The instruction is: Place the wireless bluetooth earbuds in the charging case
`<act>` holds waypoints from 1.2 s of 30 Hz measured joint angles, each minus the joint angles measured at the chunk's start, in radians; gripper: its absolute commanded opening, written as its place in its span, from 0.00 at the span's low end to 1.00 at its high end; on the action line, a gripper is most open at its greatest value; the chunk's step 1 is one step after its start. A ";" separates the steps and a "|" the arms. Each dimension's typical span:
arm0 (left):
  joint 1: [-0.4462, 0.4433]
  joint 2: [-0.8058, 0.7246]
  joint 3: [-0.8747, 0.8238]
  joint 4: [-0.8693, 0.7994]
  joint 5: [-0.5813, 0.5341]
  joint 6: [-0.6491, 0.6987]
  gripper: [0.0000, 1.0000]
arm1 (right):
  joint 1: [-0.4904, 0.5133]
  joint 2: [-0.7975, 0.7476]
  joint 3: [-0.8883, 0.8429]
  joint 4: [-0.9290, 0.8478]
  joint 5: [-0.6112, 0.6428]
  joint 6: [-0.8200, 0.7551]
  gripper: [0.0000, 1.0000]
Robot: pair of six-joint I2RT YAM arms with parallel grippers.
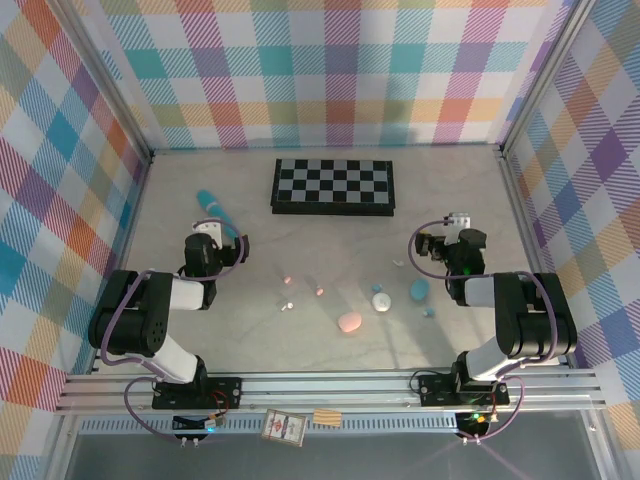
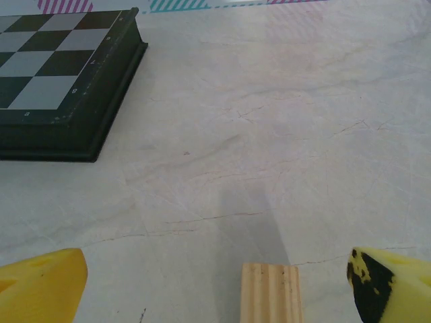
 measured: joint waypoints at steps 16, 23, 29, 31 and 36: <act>0.000 0.000 0.000 0.000 0.000 0.000 1.00 | 0.000 0.000 0.000 0.000 0.000 0.000 0.99; 0.000 0.000 0.000 0.000 0.000 0.000 1.00 | 0.000 0.000 0.000 0.000 0.000 0.000 0.99; 0.000 -0.030 0.000 -0.023 -0.015 -0.002 1.00 | 0.004 -0.036 0.002 -0.047 0.002 0.000 0.99; -0.010 -0.101 0.000 -0.074 -0.034 -0.001 1.00 | 0.010 -0.097 0.006 -0.094 0.011 0.000 0.99; -0.120 -0.339 0.051 -0.238 -0.099 0.042 1.00 | 0.043 -0.314 0.058 -0.279 0.029 0.065 0.99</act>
